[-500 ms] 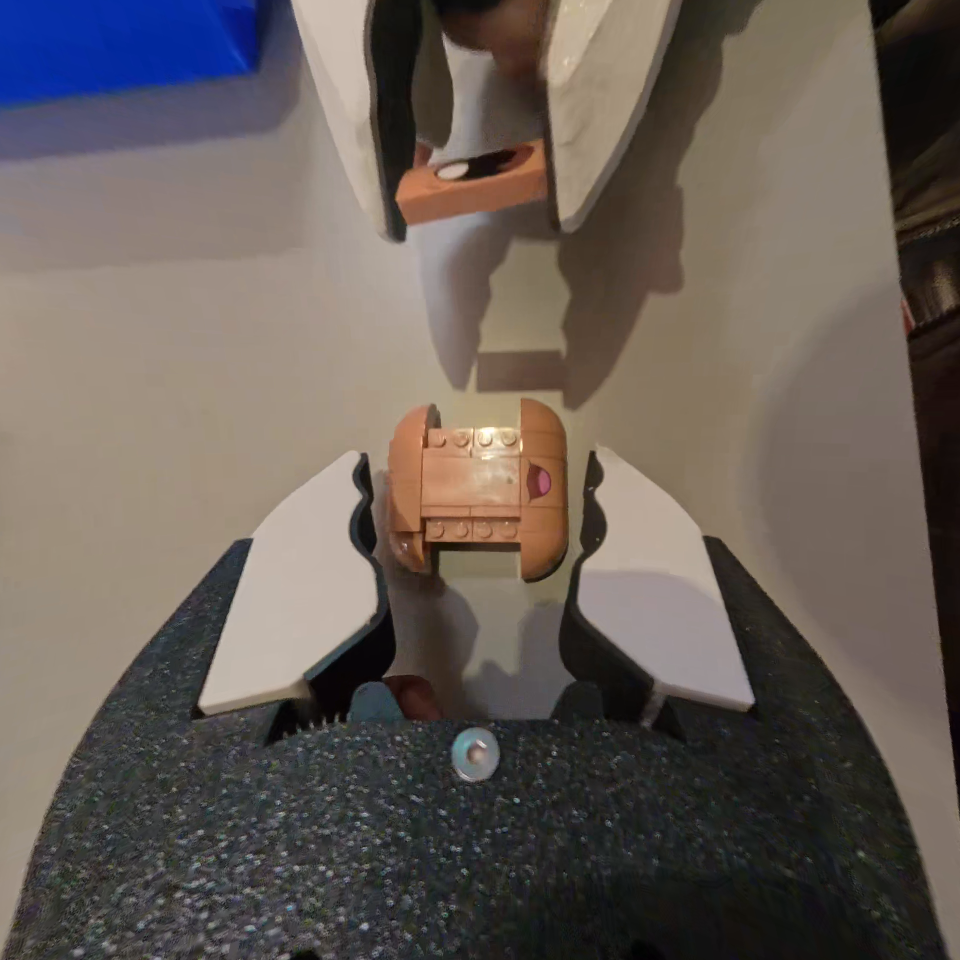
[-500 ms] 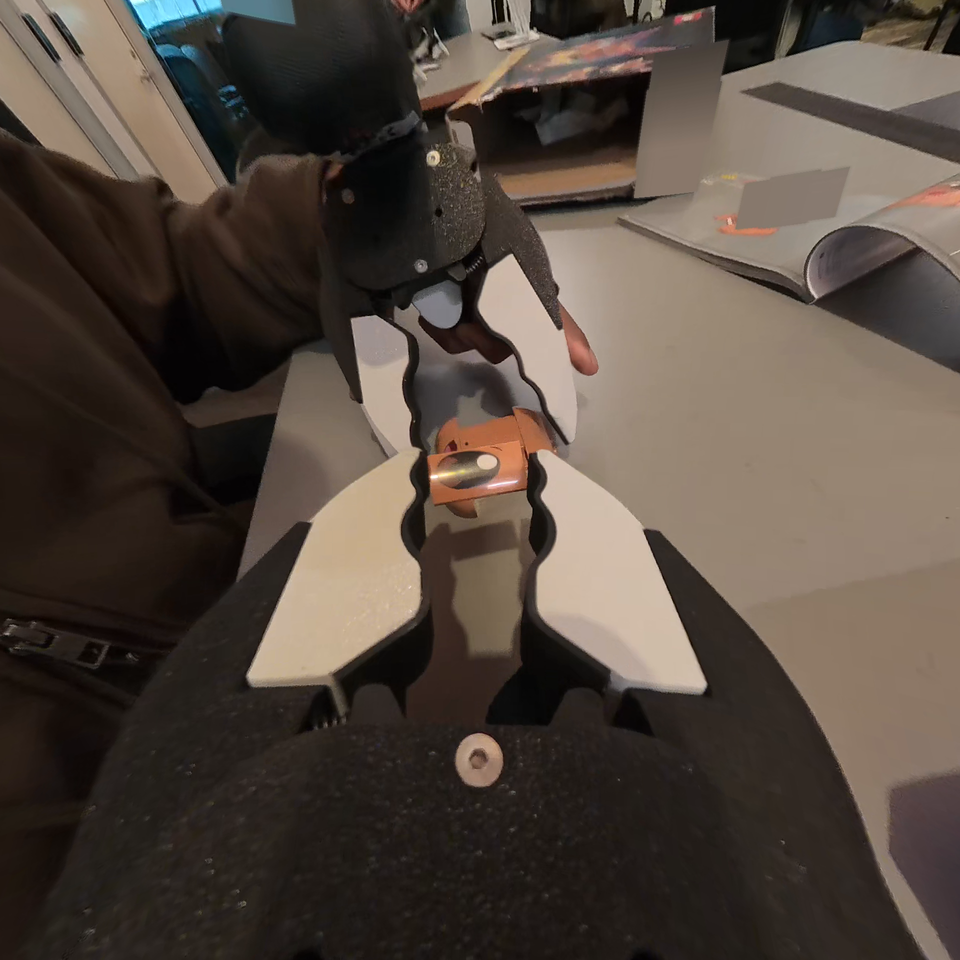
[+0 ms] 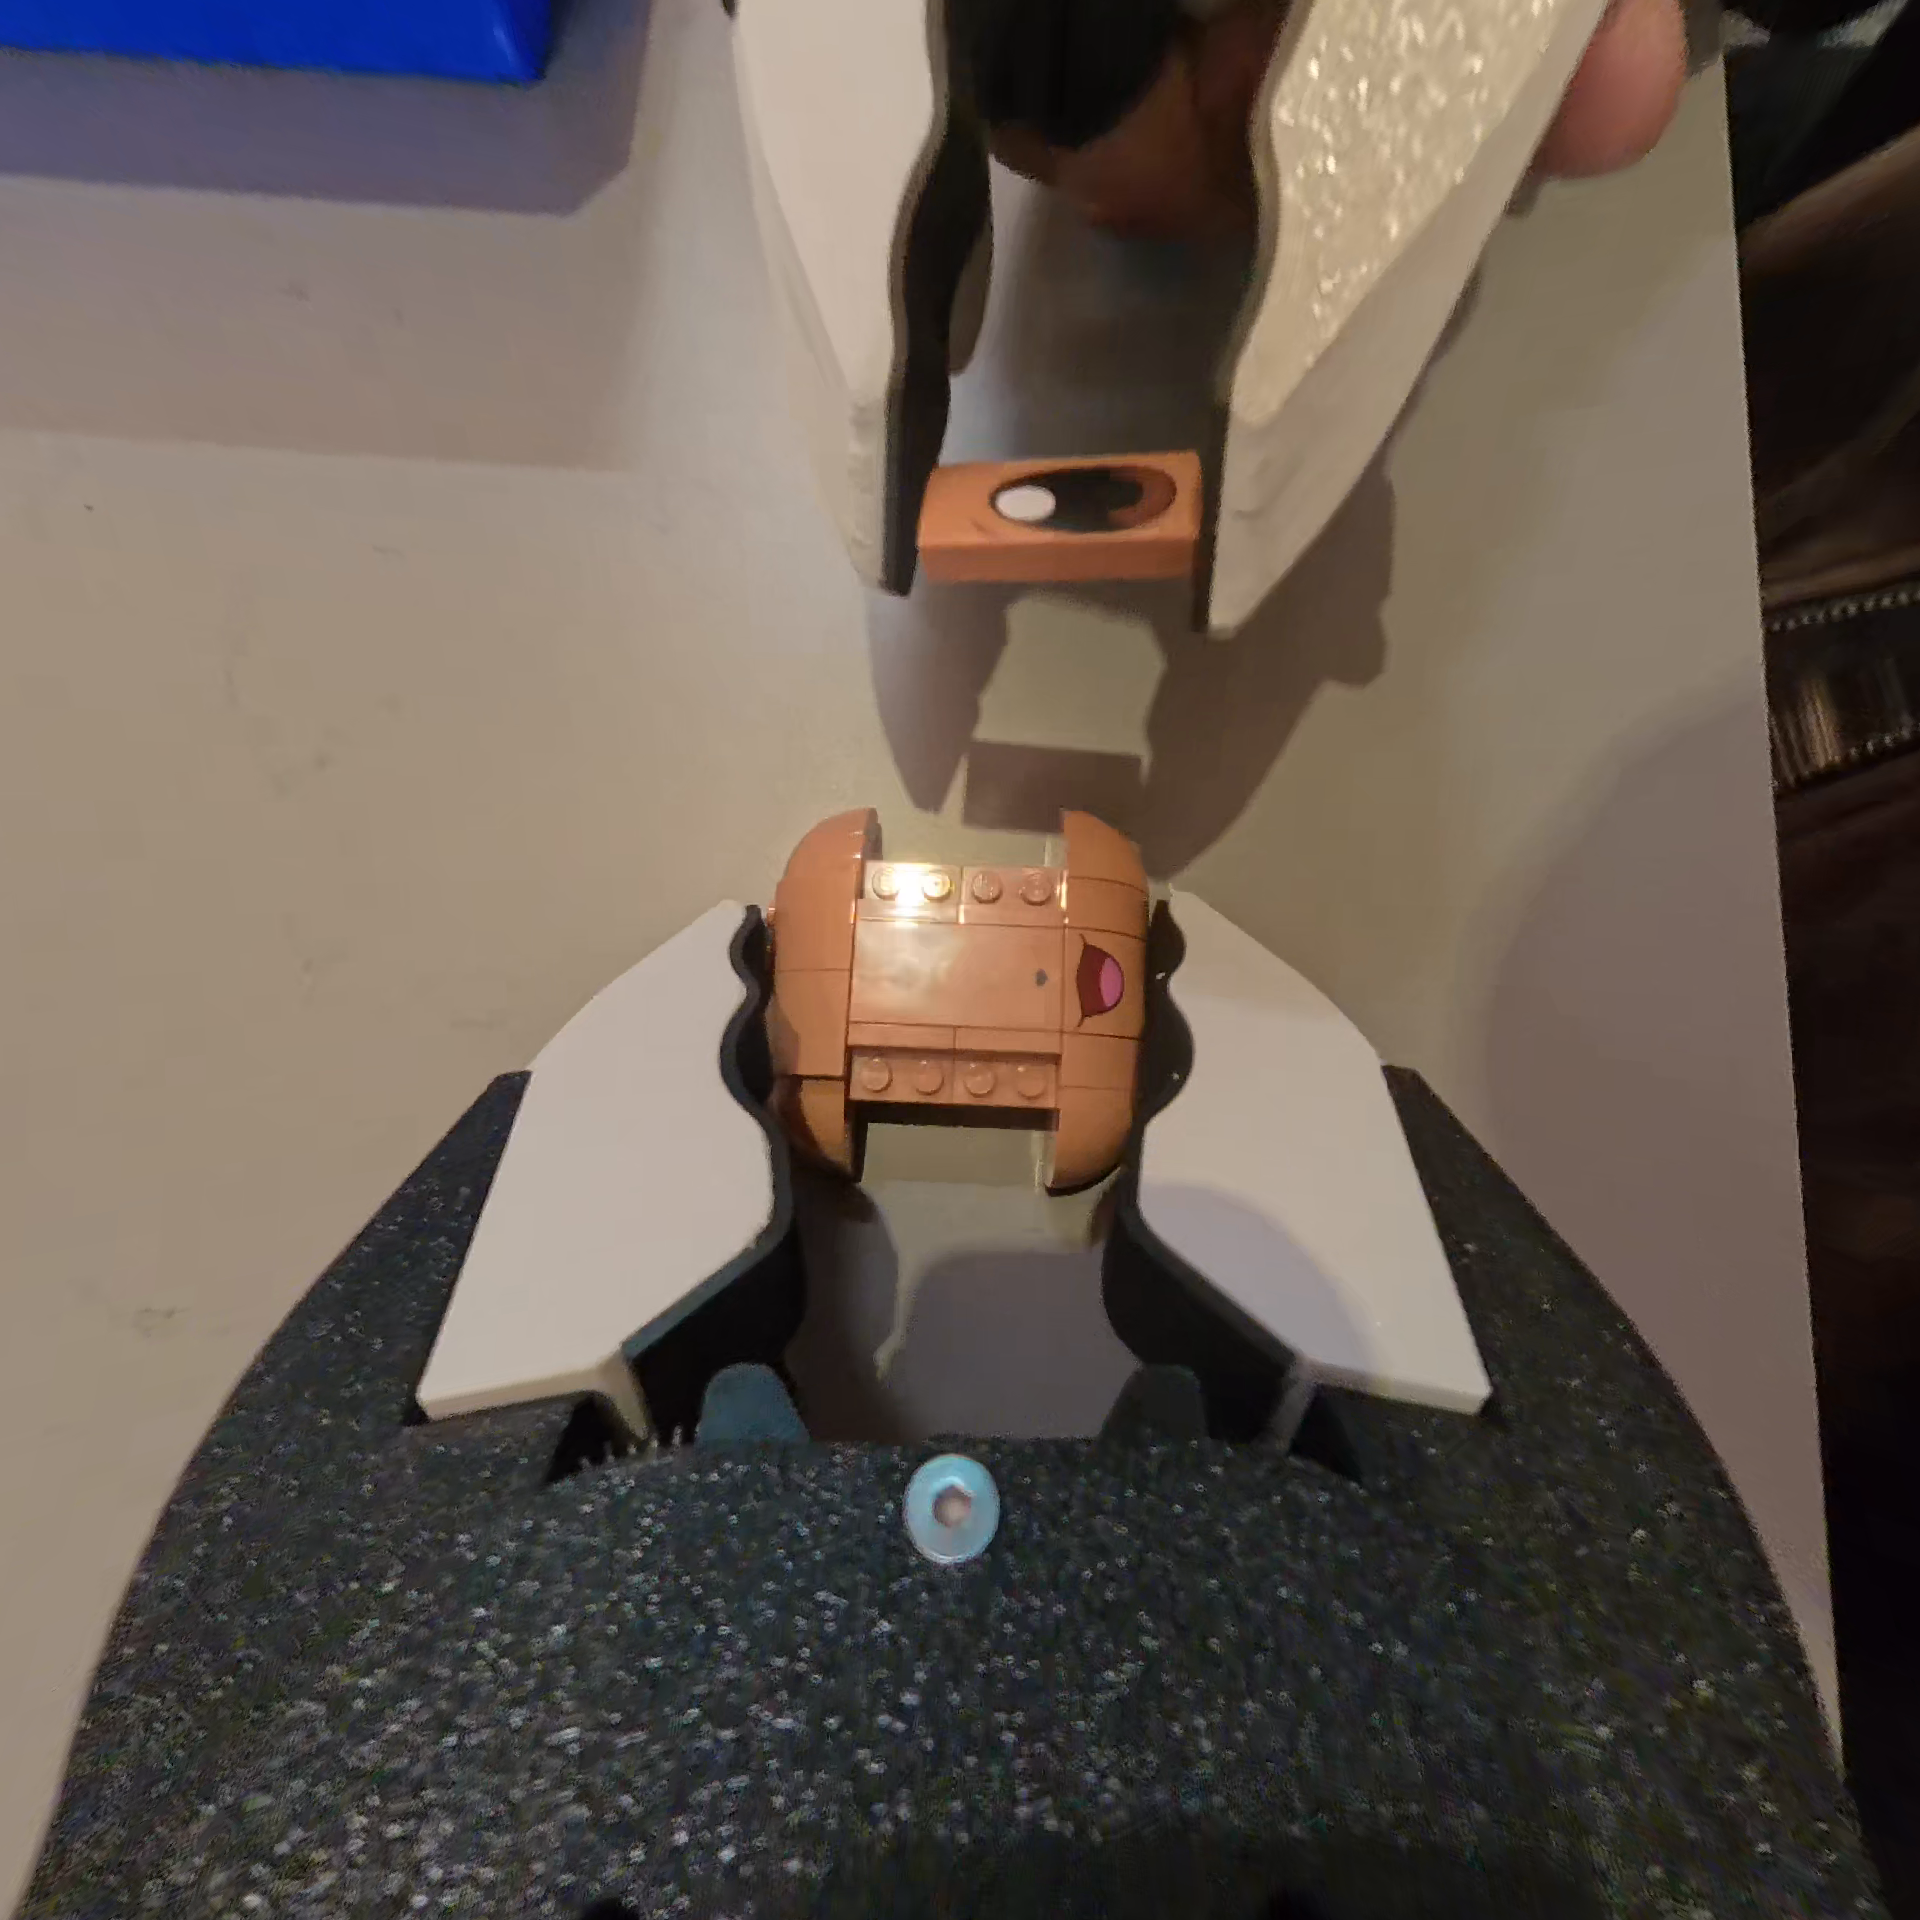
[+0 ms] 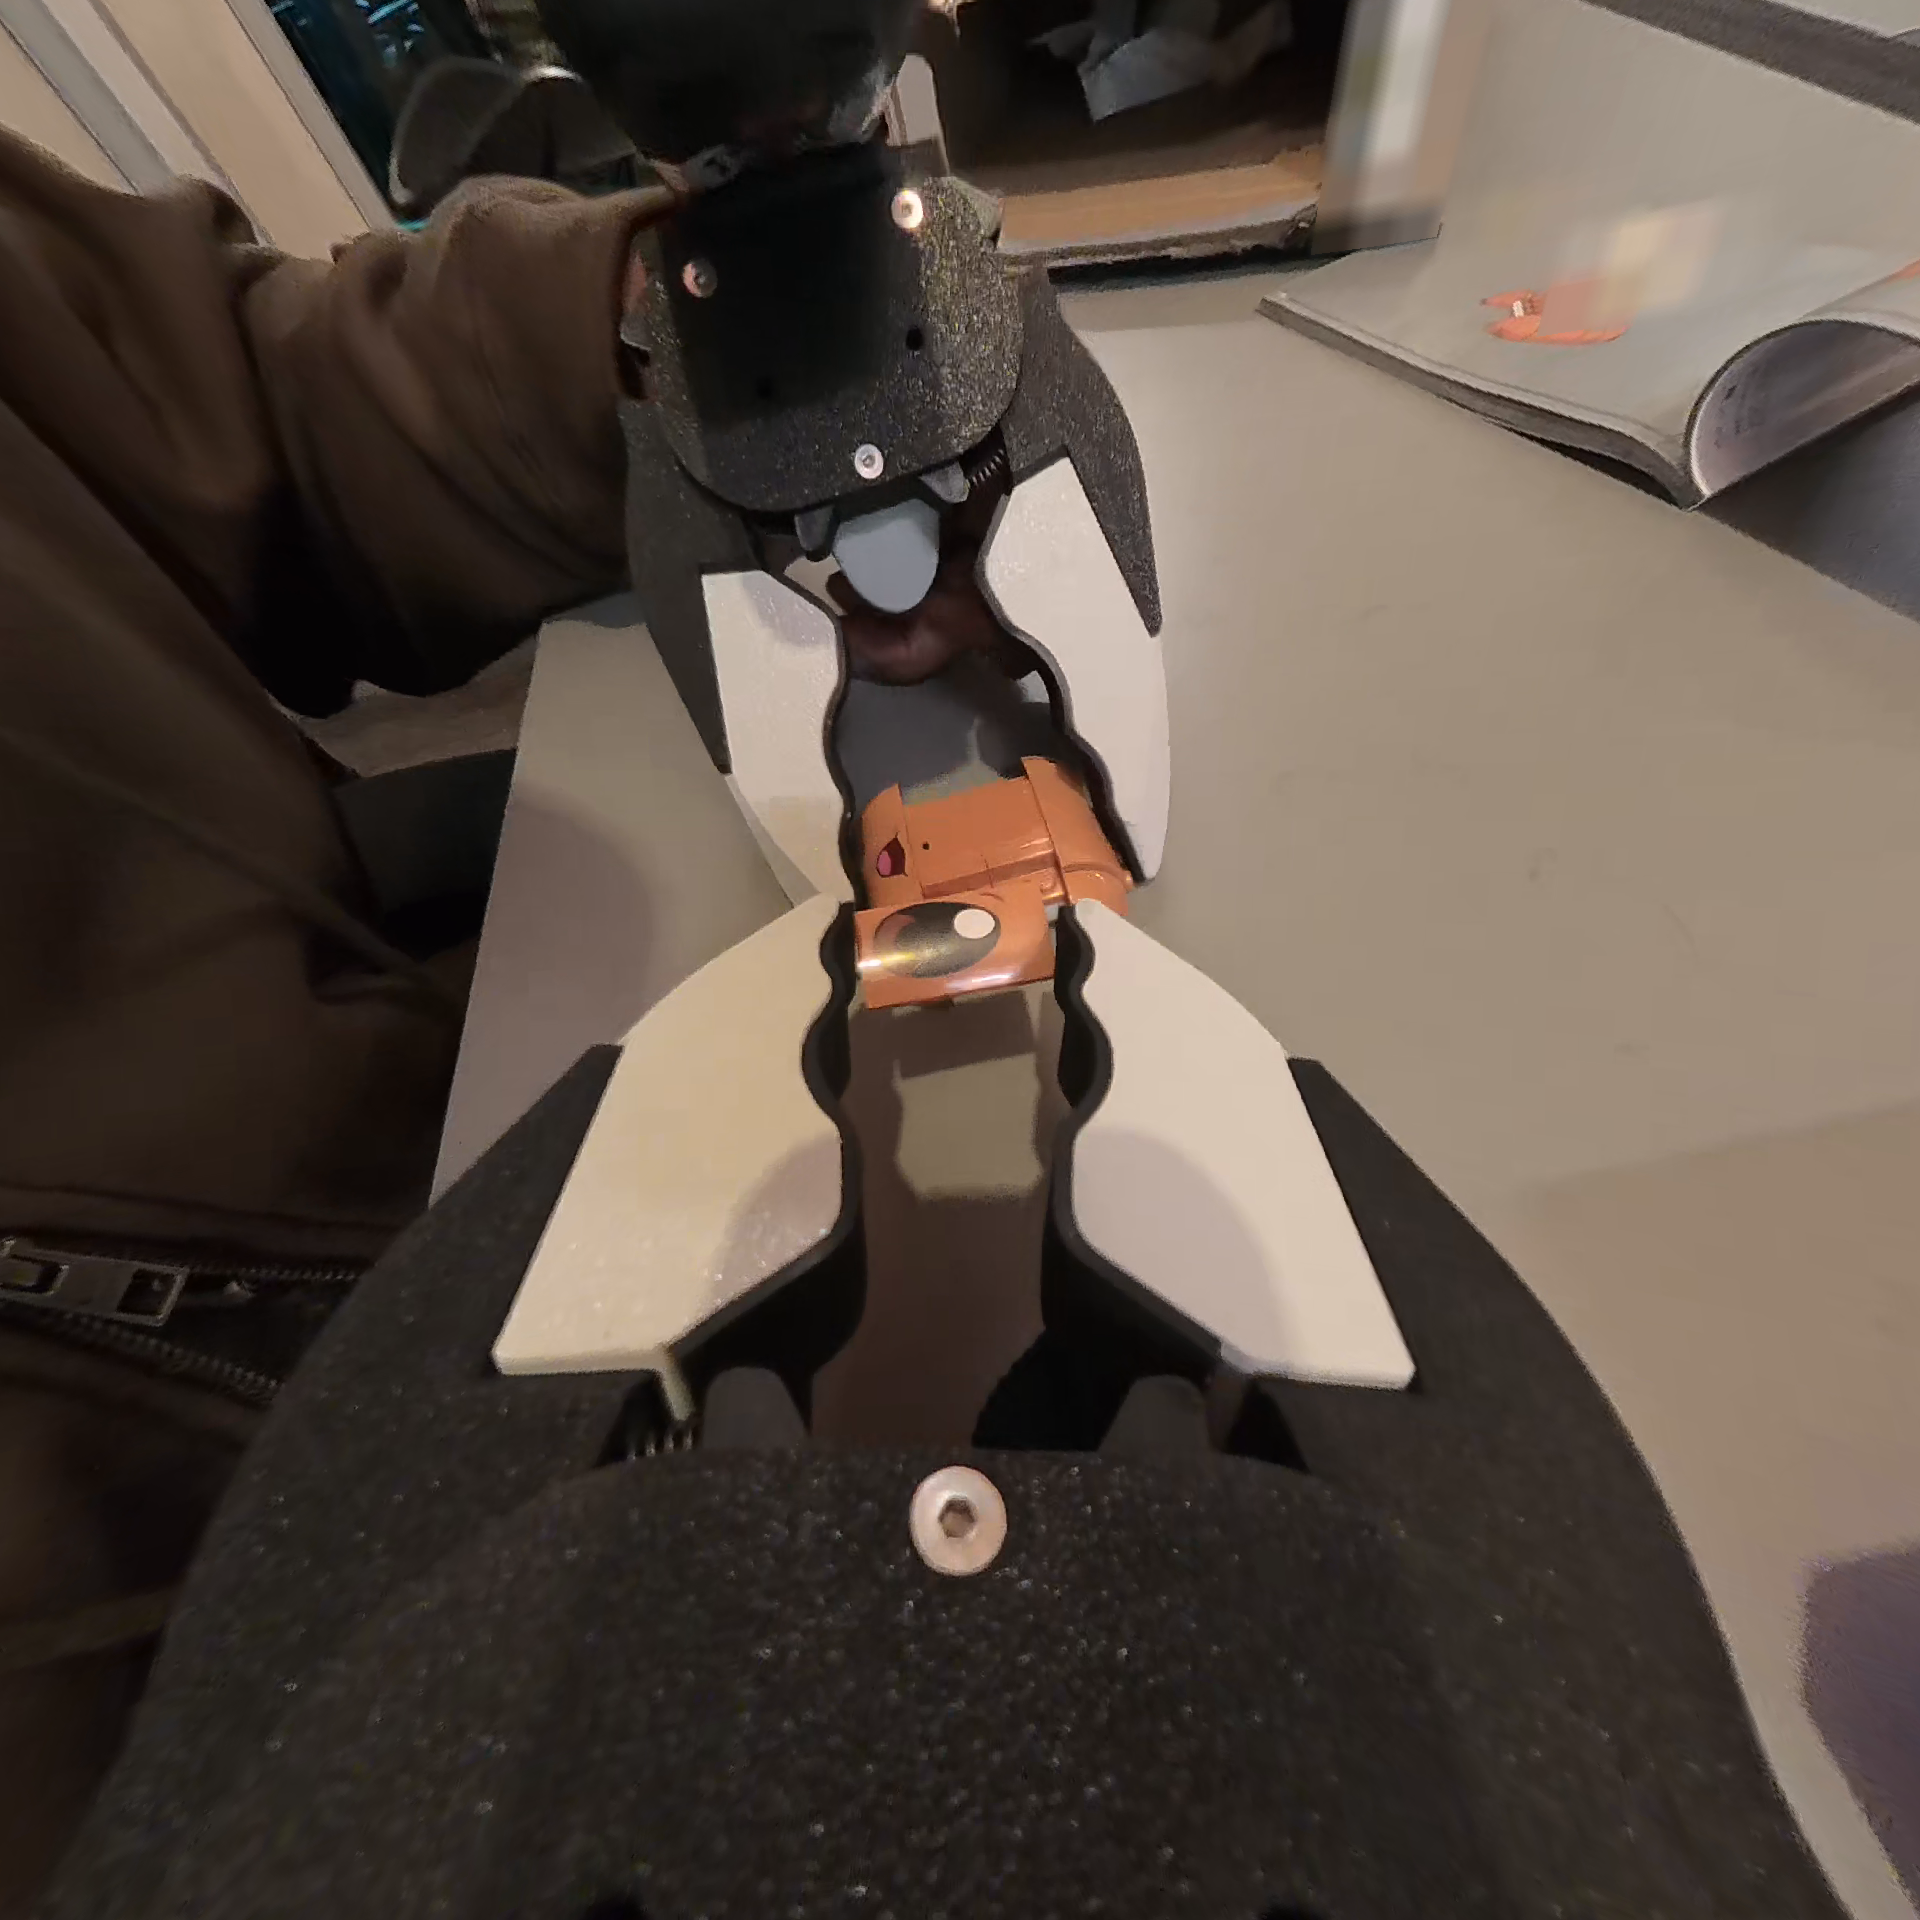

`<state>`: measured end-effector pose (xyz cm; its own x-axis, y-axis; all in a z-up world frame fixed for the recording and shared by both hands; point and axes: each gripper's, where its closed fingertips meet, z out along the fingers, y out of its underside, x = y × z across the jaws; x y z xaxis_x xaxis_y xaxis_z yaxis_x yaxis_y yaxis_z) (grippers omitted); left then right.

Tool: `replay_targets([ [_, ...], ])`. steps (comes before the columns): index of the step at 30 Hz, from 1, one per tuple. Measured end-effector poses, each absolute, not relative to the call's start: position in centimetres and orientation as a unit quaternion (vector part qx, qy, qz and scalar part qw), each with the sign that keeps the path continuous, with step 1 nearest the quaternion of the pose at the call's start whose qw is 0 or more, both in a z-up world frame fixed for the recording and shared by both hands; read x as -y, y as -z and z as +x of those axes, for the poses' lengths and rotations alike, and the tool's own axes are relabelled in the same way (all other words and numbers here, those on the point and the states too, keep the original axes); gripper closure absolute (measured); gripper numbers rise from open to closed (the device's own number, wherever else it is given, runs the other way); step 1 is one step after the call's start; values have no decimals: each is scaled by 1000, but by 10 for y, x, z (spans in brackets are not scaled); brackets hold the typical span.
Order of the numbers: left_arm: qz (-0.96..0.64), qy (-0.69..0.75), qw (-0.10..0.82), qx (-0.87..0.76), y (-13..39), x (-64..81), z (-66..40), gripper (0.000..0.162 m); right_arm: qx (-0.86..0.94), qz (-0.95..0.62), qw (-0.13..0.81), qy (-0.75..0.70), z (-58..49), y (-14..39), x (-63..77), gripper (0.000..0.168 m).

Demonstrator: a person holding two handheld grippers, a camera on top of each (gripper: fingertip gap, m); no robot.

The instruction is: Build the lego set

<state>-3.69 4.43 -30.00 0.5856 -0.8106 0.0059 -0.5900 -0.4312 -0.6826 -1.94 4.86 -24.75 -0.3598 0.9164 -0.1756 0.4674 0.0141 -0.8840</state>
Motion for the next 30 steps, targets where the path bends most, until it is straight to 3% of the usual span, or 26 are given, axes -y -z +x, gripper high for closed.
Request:
replay_targets([
  [5, -824, 174, 377, -386, 291, -46, -28, 92, 697, -511, 232, -445, -18, 245, -46, 131],
  [15, -756, 167, 567, -281, 232, -53, -5, 92, 793, -457, 212, -343, -13, 212, -38, 132],
  [30, -705, 222, 632, -232, 203, -37, -4, 93, 869, -388, 169, -255, -24, 193, -17, 131],
])
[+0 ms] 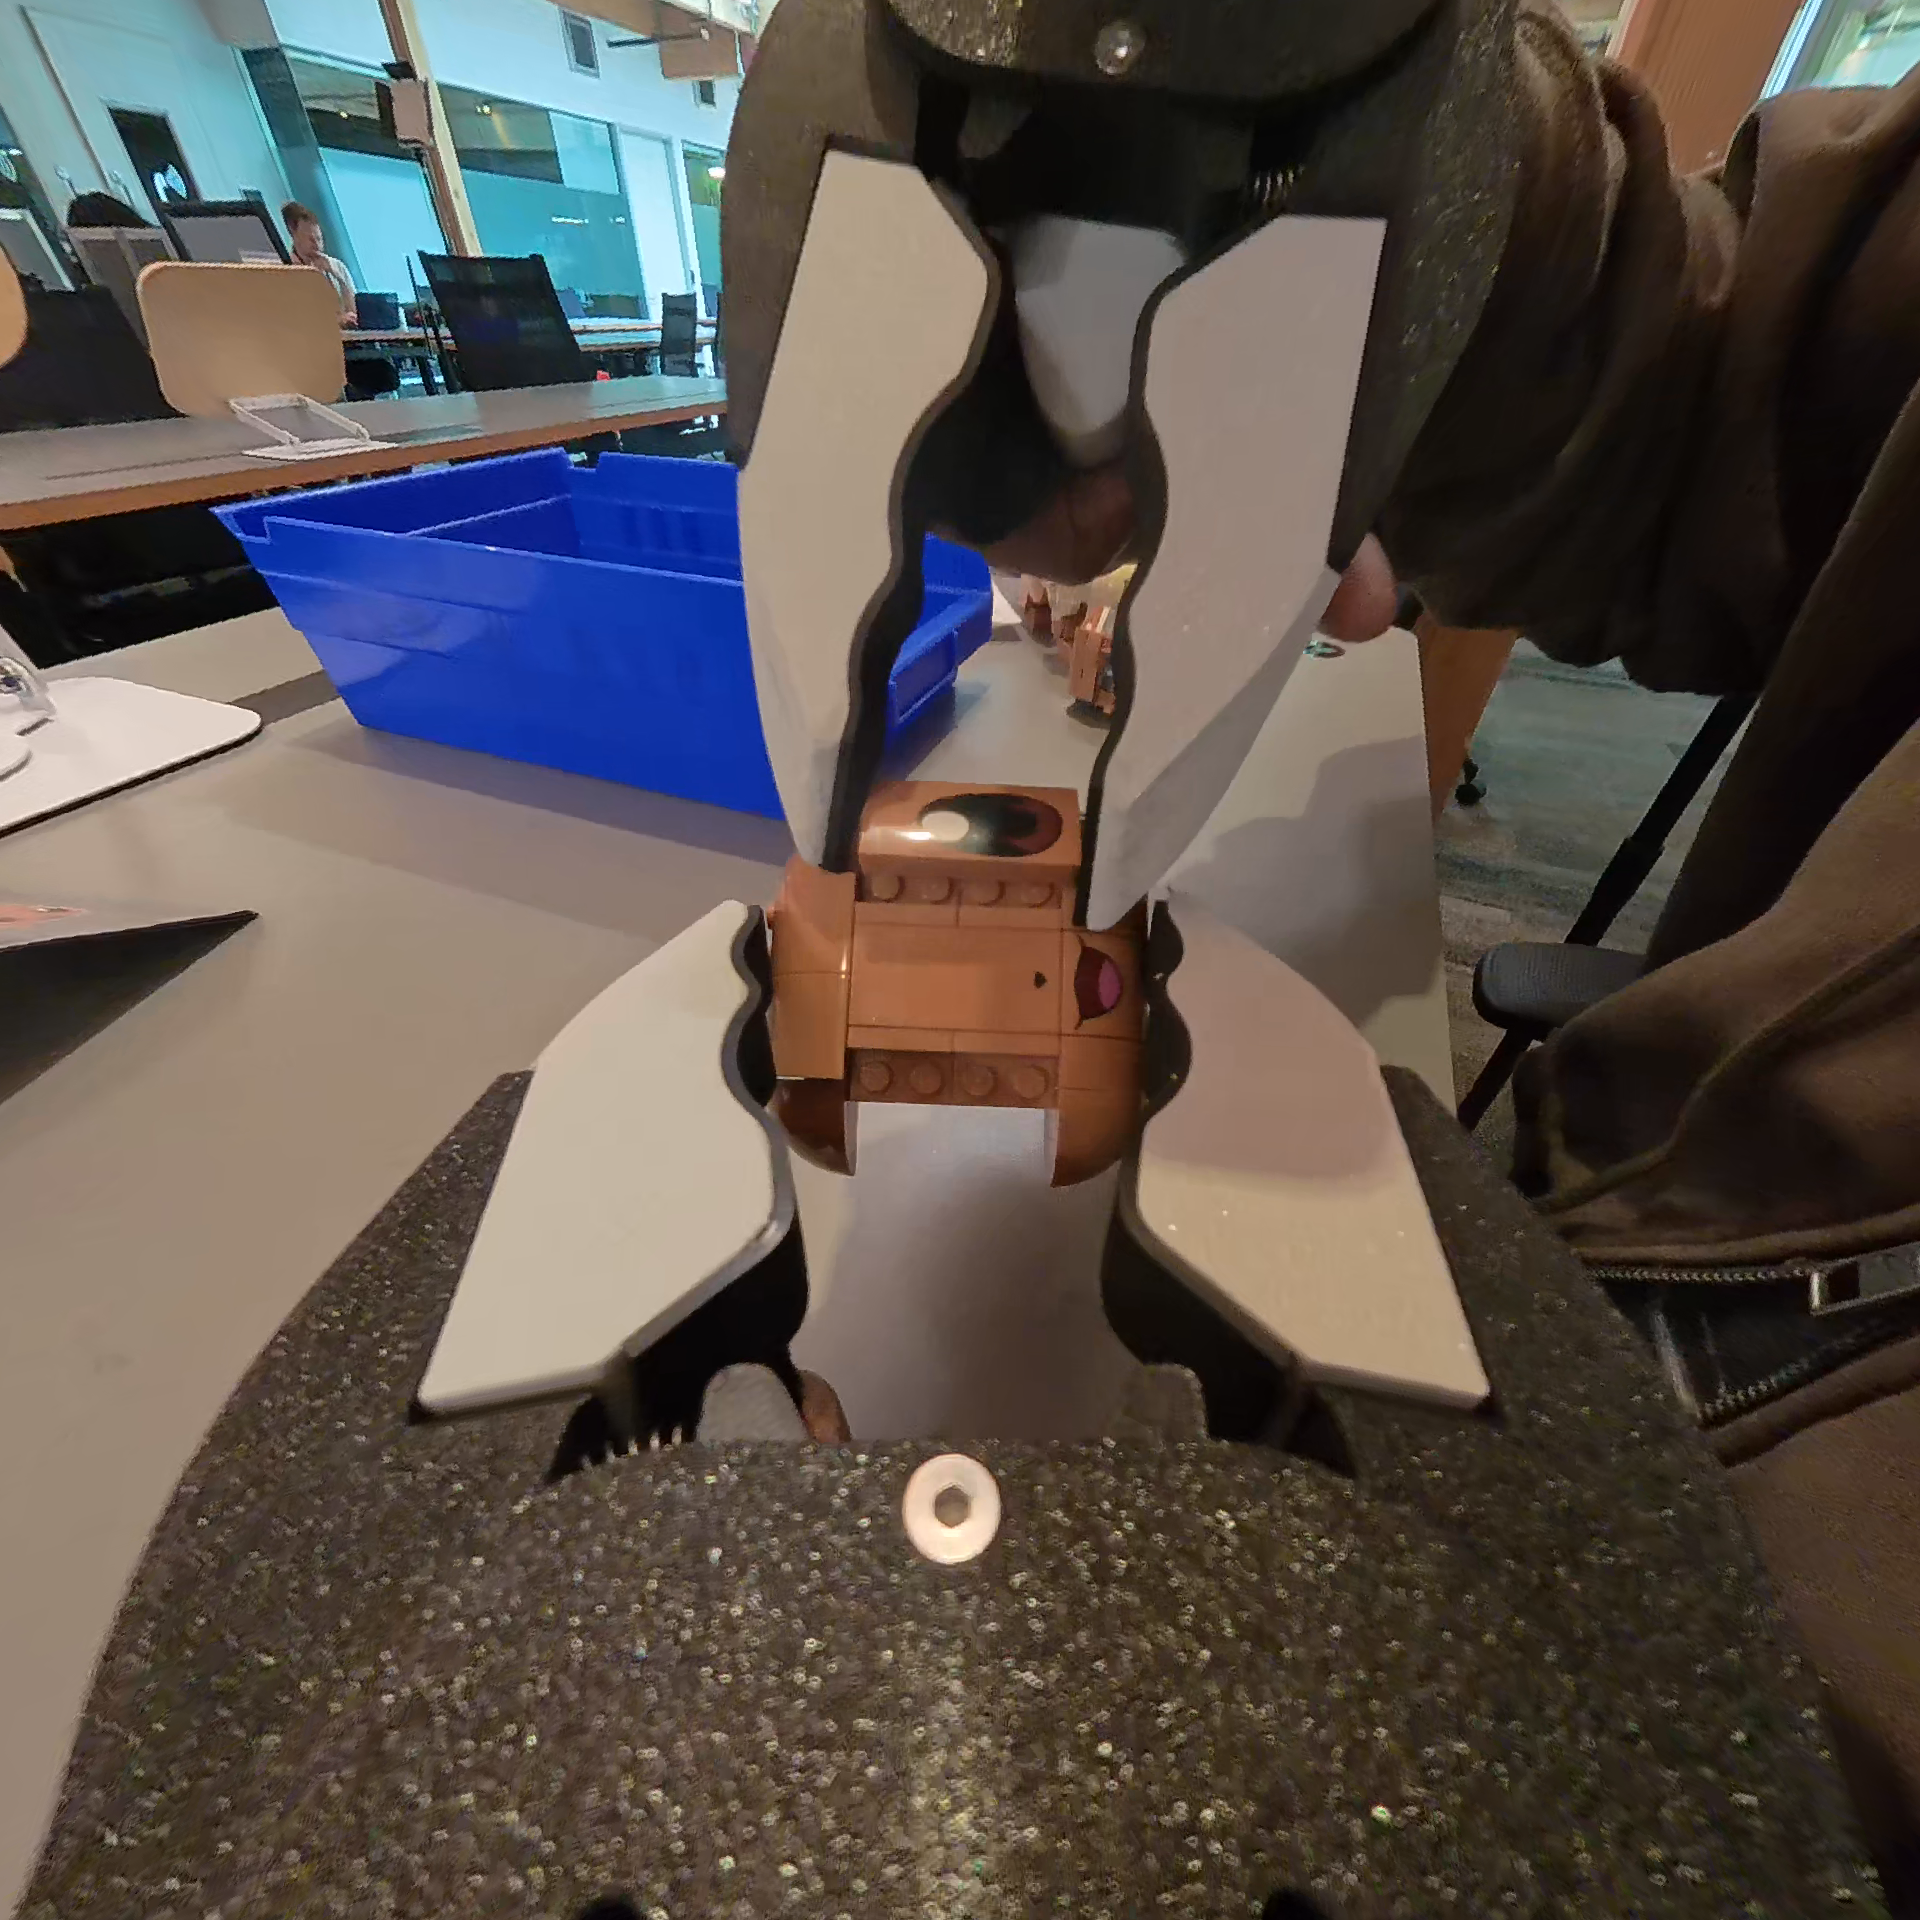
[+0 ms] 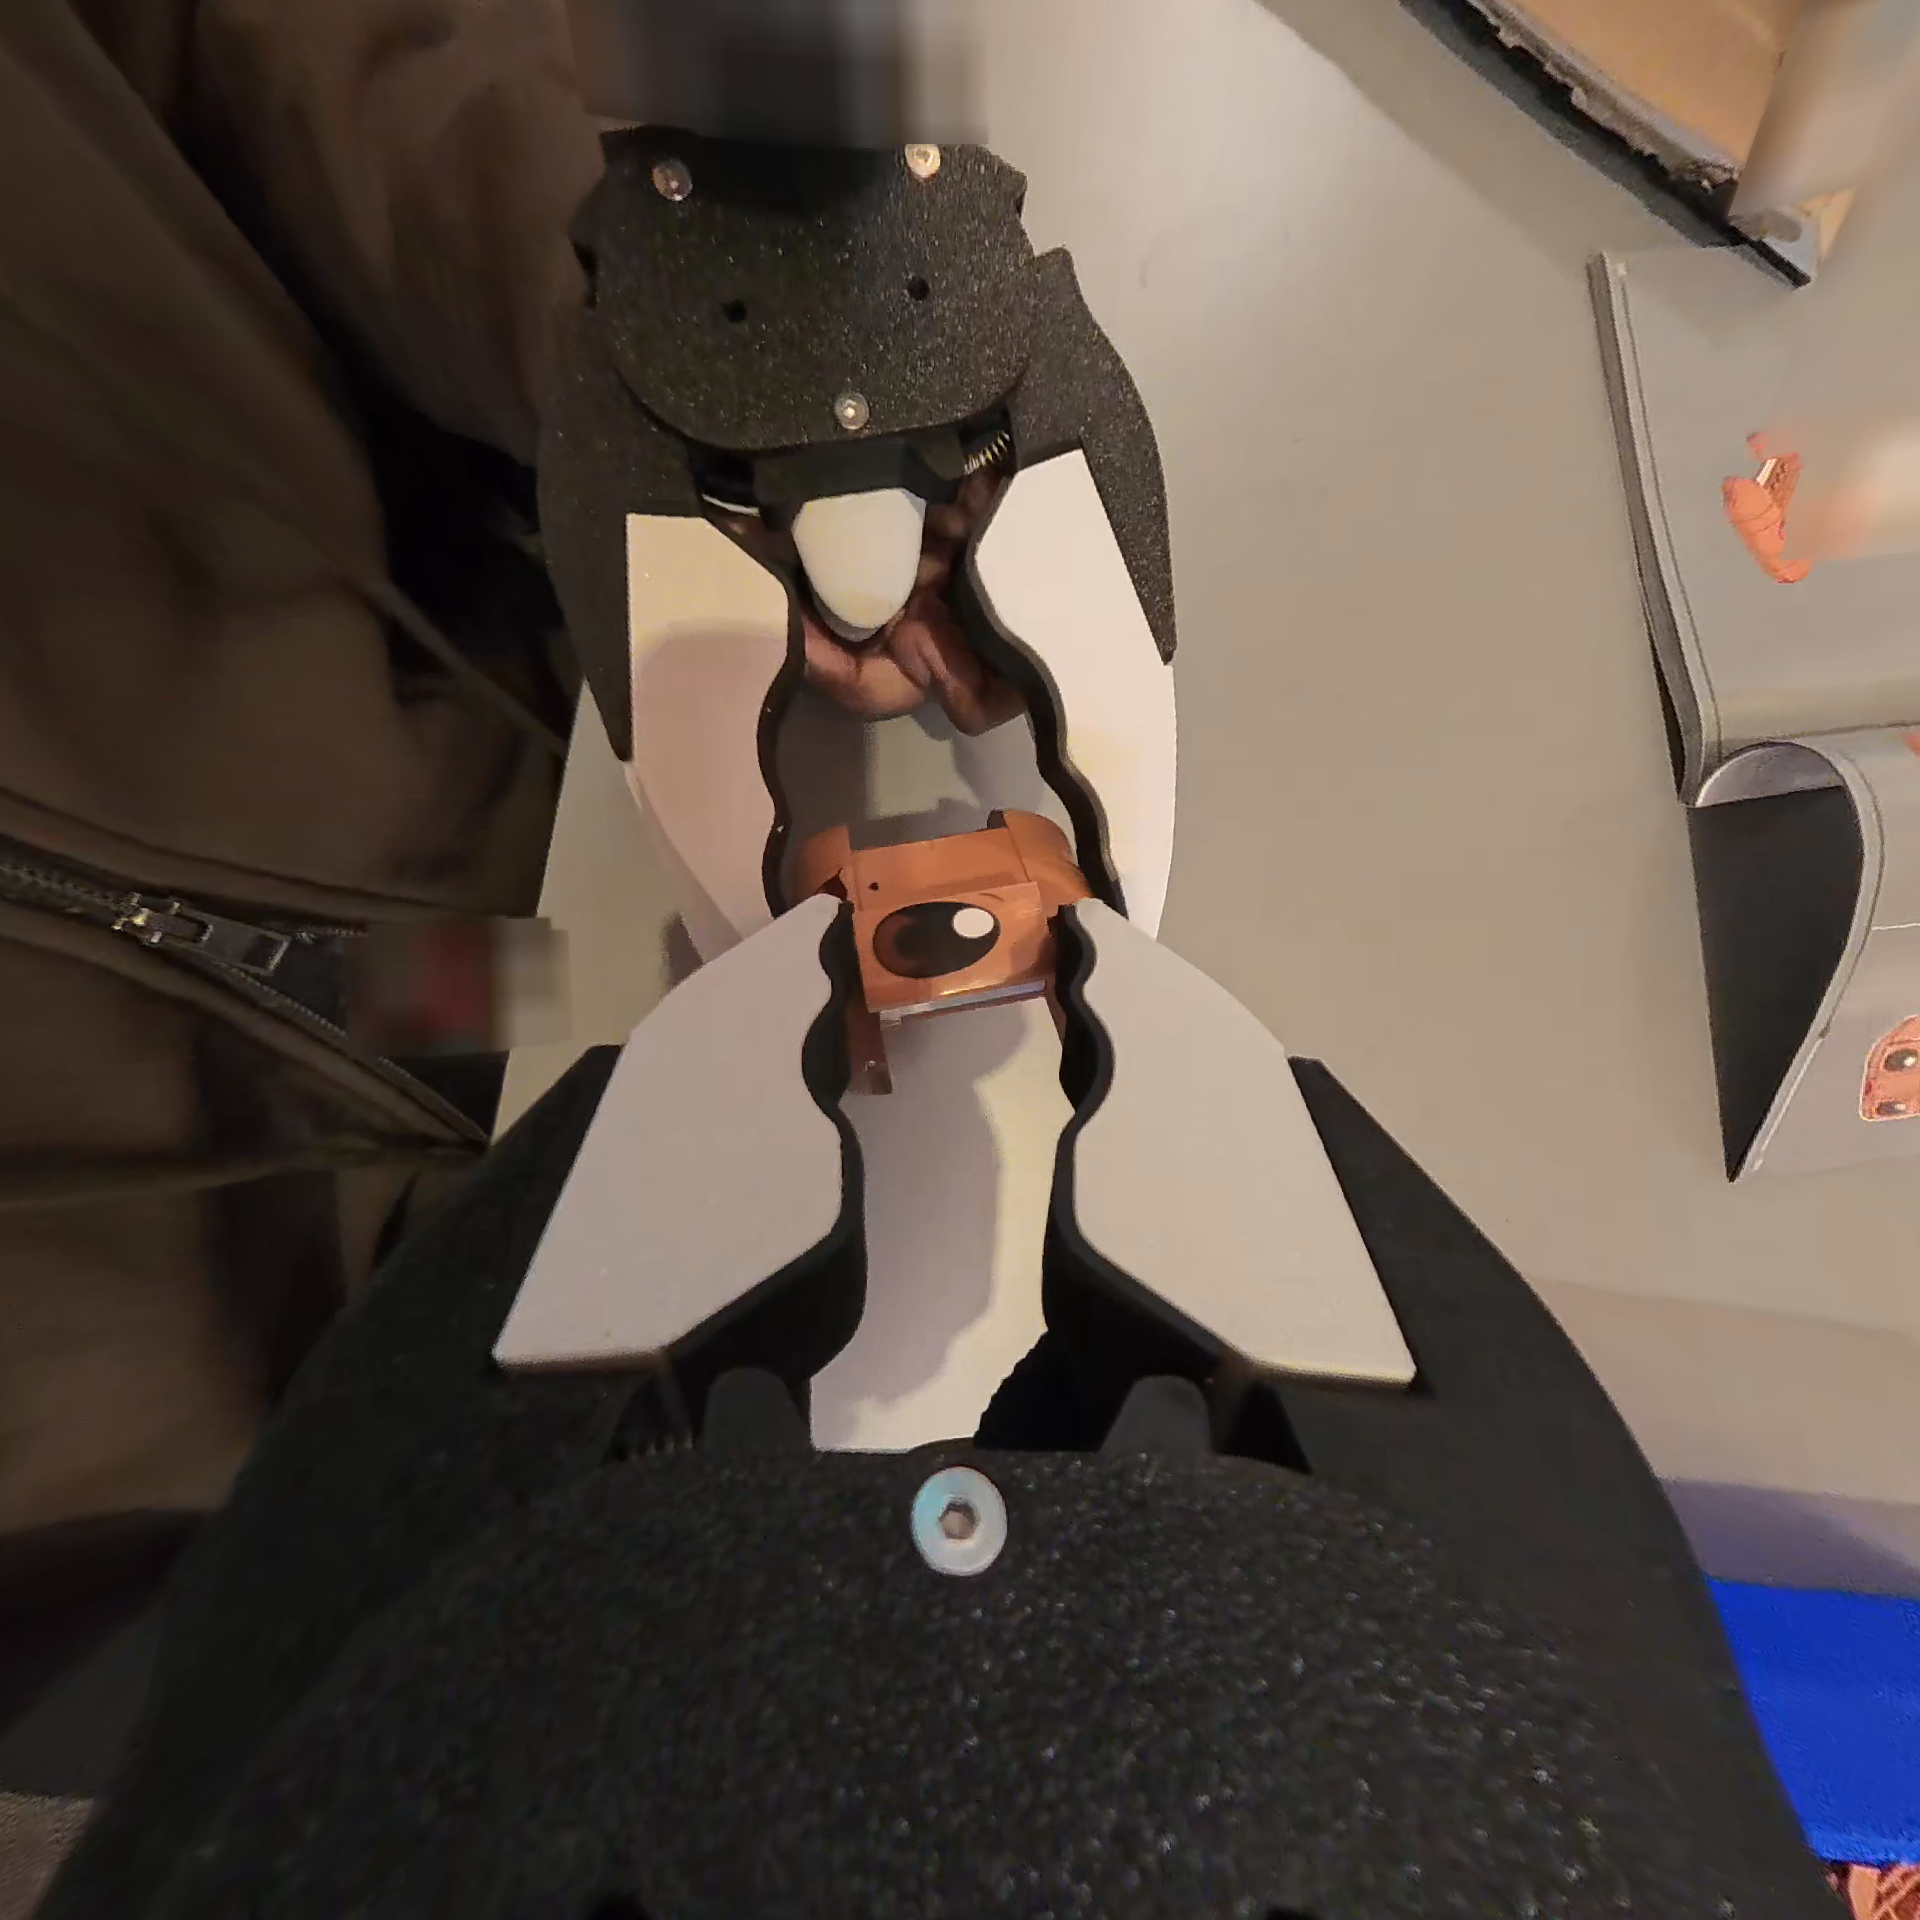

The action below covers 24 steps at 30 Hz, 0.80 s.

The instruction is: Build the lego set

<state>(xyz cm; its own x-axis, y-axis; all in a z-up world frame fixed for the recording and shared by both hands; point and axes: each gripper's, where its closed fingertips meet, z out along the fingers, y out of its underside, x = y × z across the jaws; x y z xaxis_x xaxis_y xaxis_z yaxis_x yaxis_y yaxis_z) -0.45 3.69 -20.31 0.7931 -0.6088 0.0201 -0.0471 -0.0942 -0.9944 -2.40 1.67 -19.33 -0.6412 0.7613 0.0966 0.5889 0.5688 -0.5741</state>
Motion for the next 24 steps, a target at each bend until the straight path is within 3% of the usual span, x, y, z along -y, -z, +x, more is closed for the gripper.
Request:
replay_targets([
  [20, -699, 255, 629, -225, 199, -32, -5, 93, 863, -390, 173, -269, -27, 190, -11, 129],
  [24, -700, 266, 621, -231, 200, -30, -2, 93, 865, -376, 191, -273, -28, 190, -12, 121],
])
